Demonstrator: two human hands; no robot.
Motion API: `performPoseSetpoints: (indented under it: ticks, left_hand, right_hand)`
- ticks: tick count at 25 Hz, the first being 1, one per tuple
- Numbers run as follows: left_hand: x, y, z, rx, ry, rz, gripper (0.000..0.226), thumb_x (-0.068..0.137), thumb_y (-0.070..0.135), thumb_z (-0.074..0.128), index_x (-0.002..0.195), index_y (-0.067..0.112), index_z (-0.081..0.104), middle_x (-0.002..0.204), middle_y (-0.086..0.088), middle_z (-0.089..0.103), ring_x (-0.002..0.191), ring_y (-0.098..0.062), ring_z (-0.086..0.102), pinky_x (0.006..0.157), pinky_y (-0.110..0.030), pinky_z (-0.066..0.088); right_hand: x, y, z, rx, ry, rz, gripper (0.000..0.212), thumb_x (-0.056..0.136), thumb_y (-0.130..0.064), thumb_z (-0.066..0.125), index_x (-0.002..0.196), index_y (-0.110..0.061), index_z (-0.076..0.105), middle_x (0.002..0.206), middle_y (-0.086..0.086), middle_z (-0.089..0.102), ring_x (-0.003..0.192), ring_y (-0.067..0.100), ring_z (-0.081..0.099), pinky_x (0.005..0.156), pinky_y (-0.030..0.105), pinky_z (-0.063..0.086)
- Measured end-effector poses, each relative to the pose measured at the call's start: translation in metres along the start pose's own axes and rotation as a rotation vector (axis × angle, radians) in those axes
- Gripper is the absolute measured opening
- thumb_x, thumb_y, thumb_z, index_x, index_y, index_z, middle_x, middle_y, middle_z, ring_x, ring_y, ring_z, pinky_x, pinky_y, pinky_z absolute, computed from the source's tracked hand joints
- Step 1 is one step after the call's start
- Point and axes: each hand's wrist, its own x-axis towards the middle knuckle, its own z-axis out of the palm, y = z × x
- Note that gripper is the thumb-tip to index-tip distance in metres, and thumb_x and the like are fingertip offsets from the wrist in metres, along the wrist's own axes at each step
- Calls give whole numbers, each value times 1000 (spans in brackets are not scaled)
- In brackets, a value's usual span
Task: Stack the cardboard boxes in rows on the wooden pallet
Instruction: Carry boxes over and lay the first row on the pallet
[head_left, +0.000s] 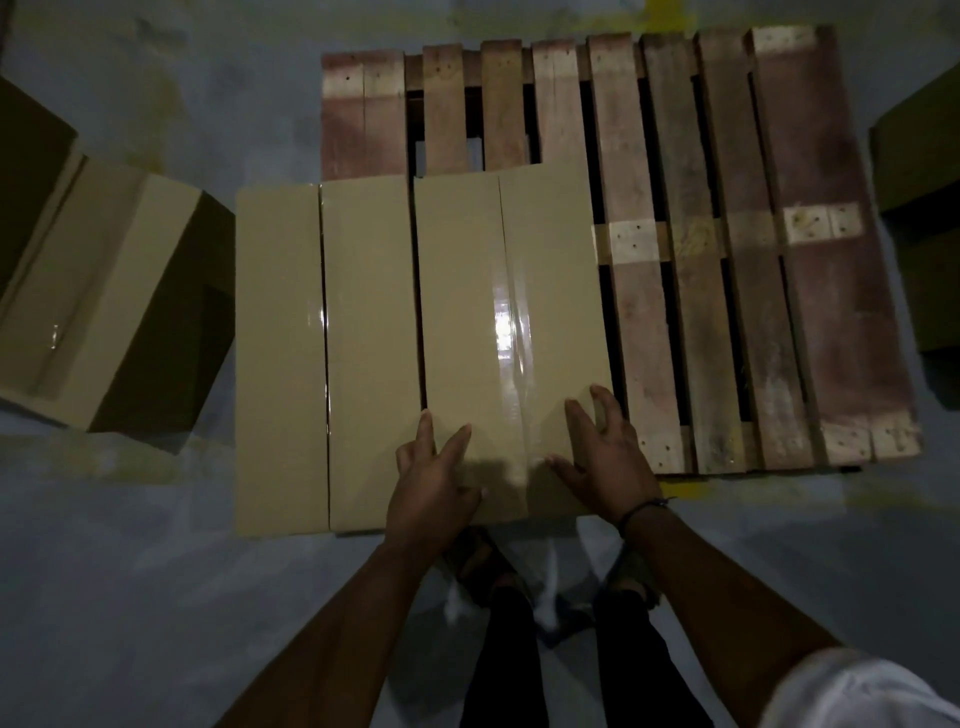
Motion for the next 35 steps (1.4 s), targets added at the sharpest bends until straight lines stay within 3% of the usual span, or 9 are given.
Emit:
performPoseSetpoints:
  ticks: [5,8,12,16,18,21,26,31,35]
  left_hand:
    - [-5,3,5,-87,141,-93,66,89,25,71,149,24,45,160,-6,29,140,-34,30,110,-40,36]
    - [-9,-8,13,-259,254,-125,59,84,18,76,140,11,57,139,-9,56,127,-26,51,106,-29,39]
    - [-16,-21,13,-555,325,-292,40,87,-3,62,126,6,67,112,-6,70,108,-23,66,96,-23,46]
    - [-23,-30,14,-529,295,-332,42,90,-10,48,123,5,69,111,-9,72,101,-18,65,85,-9,41]
    - [-26,-29,15,-551,252,-350,45,89,-13,45,123,5,68,111,-8,69,97,-15,60,69,2,39]
    - [-26,-26,18,-622,240,-371,43,91,-11,44,124,6,66,110,-8,66,92,-16,59,52,3,36]
    - [-19,-34,19,-550,226,-387,35,90,1,56,121,13,66,117,-9,68,95,-19,61,73,-18,45]
    - [-34,-47,23,-33,34,-34,96,75,-5,74,155,22,28,131,-8,37,98,-19,50,82,-27,44]
    - [-36,-49,29,163,65,16,102,78,-8,71,159,23,17,131,-10,34,95,-19,47,82,-29,48]
  right_hand:
    - [-5,6,0,7,-70,-19,86,90,-46,67,158,-29,18,165,1,-11,148,36,21,115,50,36]
    - [-10,3,-2,141,-11,53,87,89,-38,71,158,-25,20,166,3,-10,149,35,20,115,49,37]
    - [-18,-2,0,189,-35,145,90,91,-35,70,160,-22,13,166,11,-10,150,37,18,117,48,34]
    - [-22,-4,4,200,-41,142,92,89,-32,73,160,-23,14,166,11,-12,150,37,19,119,44,32]
    - [-23,-2,6,190,-61,143,95,87,-32,75,160,-28,14,166,10,-13,149,37,23,118,44,33]
    - [-30,6,9,170,-111,137,98,85,-33,78,159,-33,14,166,9,-13,148,38,26,116,47,36]
    - [-34,7,9,177,-107,123,104,81,-29,83,160,-28,15,166,10,-14,150,35,21,119,44,31]
    - [-32,11,24,-1,-219,64,139,68,-47,89,157,-28,-17,155,15,-41,148,47,16,119,48,31]
    - [-34,11,22,-37,-214,54,138,71,-40,89,156,-29,-19,155,16,-41,145,48,25,116,49,36]
